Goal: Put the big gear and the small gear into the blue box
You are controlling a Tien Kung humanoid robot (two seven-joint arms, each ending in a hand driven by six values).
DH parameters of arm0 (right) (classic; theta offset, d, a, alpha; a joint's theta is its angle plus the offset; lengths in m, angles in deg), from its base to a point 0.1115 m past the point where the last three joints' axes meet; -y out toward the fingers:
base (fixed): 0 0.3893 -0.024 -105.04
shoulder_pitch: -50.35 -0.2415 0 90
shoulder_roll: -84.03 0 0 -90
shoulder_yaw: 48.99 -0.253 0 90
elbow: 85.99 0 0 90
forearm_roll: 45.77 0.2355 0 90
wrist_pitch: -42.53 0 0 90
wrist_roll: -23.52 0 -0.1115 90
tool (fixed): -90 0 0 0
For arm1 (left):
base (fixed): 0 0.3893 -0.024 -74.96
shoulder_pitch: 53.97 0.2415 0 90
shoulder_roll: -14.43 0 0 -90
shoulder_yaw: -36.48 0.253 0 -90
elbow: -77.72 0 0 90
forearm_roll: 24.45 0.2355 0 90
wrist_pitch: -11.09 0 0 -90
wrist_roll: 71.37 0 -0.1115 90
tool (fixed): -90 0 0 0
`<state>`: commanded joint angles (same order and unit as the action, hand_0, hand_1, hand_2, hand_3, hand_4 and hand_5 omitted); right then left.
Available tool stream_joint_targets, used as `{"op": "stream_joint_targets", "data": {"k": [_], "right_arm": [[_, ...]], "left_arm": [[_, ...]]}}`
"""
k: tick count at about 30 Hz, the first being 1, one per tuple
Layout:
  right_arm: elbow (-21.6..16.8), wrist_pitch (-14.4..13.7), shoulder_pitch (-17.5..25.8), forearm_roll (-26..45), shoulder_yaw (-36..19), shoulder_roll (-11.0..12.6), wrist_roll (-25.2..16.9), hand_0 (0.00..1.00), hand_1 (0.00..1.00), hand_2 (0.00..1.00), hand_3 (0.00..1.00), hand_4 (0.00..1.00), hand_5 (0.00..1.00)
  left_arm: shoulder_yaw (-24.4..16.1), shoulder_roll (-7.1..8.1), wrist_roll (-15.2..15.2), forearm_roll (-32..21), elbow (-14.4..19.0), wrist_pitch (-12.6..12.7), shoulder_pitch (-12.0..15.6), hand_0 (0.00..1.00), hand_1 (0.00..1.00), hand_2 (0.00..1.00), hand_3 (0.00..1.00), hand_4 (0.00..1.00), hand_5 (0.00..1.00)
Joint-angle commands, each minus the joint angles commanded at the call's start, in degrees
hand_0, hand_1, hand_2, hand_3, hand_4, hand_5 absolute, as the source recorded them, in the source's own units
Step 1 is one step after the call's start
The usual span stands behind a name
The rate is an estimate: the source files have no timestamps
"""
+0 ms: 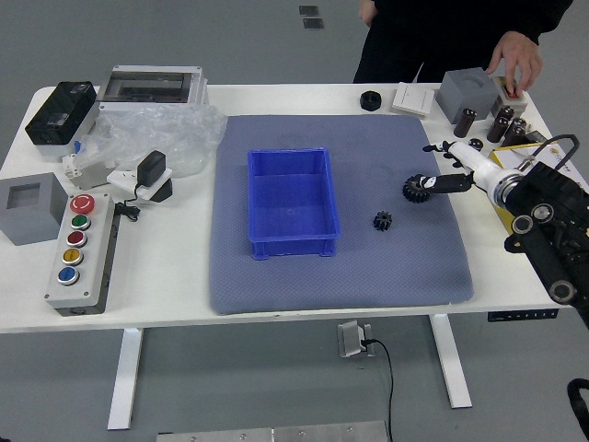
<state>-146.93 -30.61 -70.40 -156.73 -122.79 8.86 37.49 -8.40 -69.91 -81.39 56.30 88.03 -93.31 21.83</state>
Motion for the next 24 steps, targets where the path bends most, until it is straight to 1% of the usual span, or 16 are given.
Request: {"op": "stream_joint_targets", "data": {"k": [4,5,10,11,16,22,24], "right_arm": [[-0.7,0.3,-0.7,-3.7,1.1,-0.3,0.8,0.977,0.990,0.998,0.920,0.654,0.259],[-0.9,0.5,-0.9,-5.1,1.5,-0.4,1.0,0.964,0.942,0.998,0.998,0.645,0.237],[-1.7,1.9,-1.8,-11.5,3.4,-0.7,2.3,0.964,0.942,0.998,0.998,0.645,0.237],[-1.8,2.3,-2.0,-12.8,3.9,-0.8,2.5,0.933,0.889,0.989,0.998,0.646,0.223],[-1.8,4.2,-3.0,-18.8,5.9,-1.3,3.6,0.933,0.889,0.989,0.998,0.646,0.223],[-0.4,5.4,-3.7,-19.0,8.8,-1.9,4.2,0.931,0.890,0.987,0.998,0.649,0.211],[0.1,5.5,-3.9,-19.0,9.5,-2.1,4.2,0.928,0.887,0.969,0.998,0.645,0.199]], "left_arm": [[0.0,0.00,0.0,0.0,0.0,0.0,0.0,0.882,0.862,0.859,0.838,0.811,0.538],[0.0,0.00,0.0,0.0,0.0,0.0,0.0,0.881,0.862,0.859,0.837,0.810,0.538],[0.1,-0.05,-0.1,-0.1,0.0,-0.1,-0.1,0.881,0.862,0.859,0.837,0.810,0.538],[0.2,-0.08,-0.1,-0.1,0.0,-0.1,-0.1,0.881,0.861,0.858,0.836,0.810,0.540],[0.3,-0.18,-0.1,-0.2,0.0,-0.1,-0.1,0.881,0.861,0.858,0.836,0.810,0.540],[0.7,-0.18,0.0,-0.4,0.0,-0.2,-0.2,0.881,0.861,0.858,0.835,0.810,0.541],[0.8,-0.17,0.0,-0.5,0.0,-0.2,-0.2,0.880,0.860,0.856,0.834,0.809,0.541]]}}
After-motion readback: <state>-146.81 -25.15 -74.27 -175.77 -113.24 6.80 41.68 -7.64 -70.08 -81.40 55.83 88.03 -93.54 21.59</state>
